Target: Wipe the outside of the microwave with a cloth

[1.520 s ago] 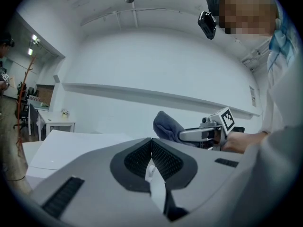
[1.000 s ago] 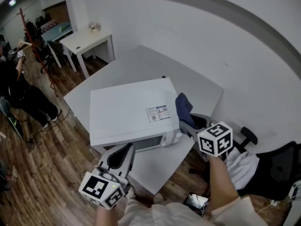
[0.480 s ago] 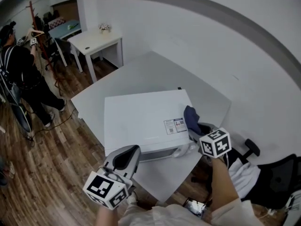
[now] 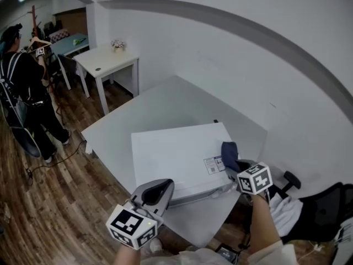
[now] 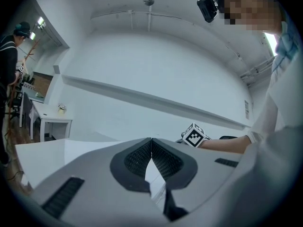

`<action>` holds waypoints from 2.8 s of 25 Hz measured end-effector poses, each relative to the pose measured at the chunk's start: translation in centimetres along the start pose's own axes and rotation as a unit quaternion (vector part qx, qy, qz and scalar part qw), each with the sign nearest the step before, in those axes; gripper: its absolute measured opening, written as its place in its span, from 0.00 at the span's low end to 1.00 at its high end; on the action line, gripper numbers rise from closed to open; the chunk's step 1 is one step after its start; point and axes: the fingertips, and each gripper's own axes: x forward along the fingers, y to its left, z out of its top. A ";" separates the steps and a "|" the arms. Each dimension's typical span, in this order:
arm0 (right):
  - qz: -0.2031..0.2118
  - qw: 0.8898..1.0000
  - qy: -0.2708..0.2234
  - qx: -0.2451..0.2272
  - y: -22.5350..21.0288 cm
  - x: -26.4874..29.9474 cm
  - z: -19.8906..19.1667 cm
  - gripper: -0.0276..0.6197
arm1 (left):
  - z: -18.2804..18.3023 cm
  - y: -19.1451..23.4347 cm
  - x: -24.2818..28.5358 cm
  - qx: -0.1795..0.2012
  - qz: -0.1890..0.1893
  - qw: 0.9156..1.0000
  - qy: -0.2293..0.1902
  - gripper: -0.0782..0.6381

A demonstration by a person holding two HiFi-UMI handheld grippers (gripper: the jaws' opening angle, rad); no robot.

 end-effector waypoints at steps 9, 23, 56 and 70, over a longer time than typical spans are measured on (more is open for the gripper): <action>-0.012 1.000 -0.021 0.007 0.0 0.0 1.1 0.29 | 0.7 1.4 0.1 -0.007 -0.027 1.000 -0.003 0.11; -0.011 1.000 -0.028 0.008 0.7 -0.1 1.0 0.29 | -0.6 0.9 0.6 -0.022 -0.041 0.999 0.017 0.11; 0.182 0.981 -0.039 -0.054 23.1 3.1 7.4 0.29 | -0.7 3.9 -2.4 -0.032 -0.002 0.999 0.017 0.11; 0.247 0.964 -0.028 -0.095 29.3 5.1 10.1 0.29 | -0.6 6.5 -3.7 -0.047 0.039 0.998 0.010 0.11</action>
